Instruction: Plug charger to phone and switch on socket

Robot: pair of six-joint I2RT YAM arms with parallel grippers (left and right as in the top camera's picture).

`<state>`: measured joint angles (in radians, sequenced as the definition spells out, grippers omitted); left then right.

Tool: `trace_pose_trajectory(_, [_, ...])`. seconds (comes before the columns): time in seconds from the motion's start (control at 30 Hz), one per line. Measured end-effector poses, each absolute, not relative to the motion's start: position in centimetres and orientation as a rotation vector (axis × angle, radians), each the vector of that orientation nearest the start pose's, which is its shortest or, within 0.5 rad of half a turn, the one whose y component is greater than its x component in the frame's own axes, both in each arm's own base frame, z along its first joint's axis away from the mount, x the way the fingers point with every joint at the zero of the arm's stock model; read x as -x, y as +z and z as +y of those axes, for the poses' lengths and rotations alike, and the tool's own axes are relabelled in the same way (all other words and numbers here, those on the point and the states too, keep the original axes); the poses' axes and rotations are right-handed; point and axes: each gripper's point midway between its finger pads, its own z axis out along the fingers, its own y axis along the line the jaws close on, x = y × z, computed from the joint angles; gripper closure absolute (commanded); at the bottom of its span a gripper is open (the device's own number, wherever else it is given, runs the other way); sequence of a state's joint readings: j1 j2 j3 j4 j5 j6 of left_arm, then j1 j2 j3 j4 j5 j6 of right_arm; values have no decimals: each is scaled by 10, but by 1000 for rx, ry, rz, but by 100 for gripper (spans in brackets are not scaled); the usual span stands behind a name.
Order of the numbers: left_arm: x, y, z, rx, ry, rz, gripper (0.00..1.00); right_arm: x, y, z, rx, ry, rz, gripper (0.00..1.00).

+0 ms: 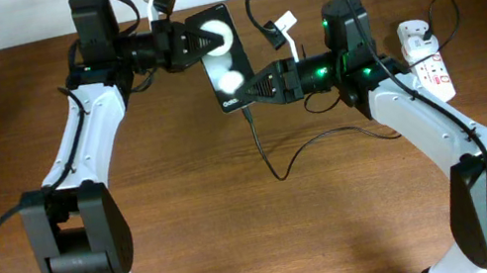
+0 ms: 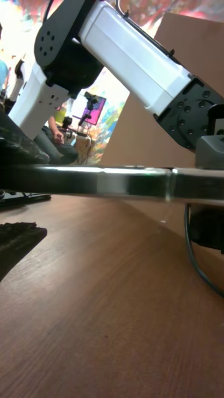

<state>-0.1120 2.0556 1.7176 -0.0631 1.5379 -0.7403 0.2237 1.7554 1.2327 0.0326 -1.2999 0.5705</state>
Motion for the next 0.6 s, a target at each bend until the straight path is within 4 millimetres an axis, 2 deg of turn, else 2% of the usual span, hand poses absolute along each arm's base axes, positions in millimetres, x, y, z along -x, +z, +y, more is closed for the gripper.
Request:
trace_pose_trajectory(0.07, [-449,291,-216,-533,-1996,1990,100,-369,246,254,533,1803,2056,45])
trace_pose_trajectory(0.13, [-450,291,-213,-560,-1970,1964,100,-370,246,254,533,1803,2057,30])
trace_pose_trajectory(0.17, [-450,291,-213,-580,-1955,1949,100,-370,246,254,535,1801,2055,27])
trace_pose_trajectory(0.23, [-449,290,-213,-622,-1929,1918,100,-370,246,254,530,1799,2058,25])
trace_pose_trajectory(0.3, [-448,281,-213,-624,-1927,1917,100,-370,246,254,530,1799,2057,25])
trace_pose_trajectory(0.43, [-445,239,-212,-496,-1936,2013,100,-372,240,253,490,1793,2093,24])
trace_pose_trajectory(0.6, [-441,205,-210,-369,-1935,2108,100,-378,221,252,391,1759,2177,24])
